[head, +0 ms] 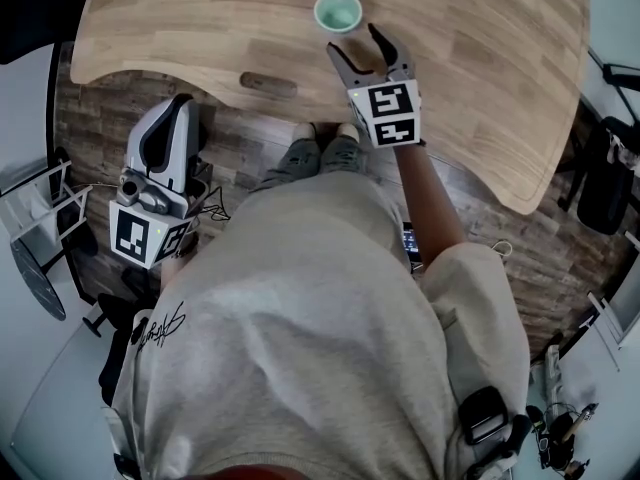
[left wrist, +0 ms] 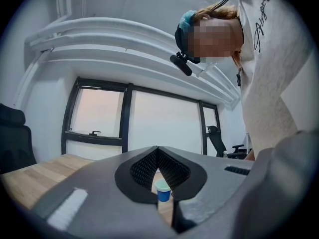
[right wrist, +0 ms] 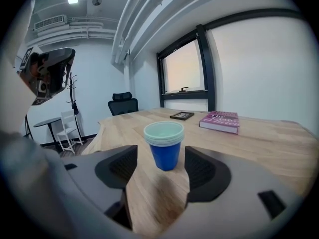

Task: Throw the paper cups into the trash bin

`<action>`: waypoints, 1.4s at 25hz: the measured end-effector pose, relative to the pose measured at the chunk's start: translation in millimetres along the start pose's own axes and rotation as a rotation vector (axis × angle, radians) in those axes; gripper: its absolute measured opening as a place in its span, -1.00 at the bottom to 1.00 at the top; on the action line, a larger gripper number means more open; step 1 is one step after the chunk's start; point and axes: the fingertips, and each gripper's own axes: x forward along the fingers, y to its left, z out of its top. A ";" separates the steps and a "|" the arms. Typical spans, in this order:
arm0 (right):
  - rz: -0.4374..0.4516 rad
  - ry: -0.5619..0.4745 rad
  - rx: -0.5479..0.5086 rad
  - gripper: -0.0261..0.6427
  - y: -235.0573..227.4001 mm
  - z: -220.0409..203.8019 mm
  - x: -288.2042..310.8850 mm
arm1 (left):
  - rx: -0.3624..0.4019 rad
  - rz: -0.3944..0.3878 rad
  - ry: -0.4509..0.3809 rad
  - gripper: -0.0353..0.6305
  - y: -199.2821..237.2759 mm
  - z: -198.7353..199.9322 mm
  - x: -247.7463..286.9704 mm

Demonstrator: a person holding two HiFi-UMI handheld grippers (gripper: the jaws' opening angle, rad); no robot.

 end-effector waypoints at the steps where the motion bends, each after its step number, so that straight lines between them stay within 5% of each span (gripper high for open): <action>1: -0.003 0.005 0.003 -0.11 -1.5 -2.1 2.1 | 0.000 0.003 0.001 -0.88 0.4 -0.2 -0.5; 35: -0.028 0.083 -0.031 -0.11 -20.0 -18.4 51.0 | -0.009 0.109 0.008 -0.88 10.8 -7.3 -11.5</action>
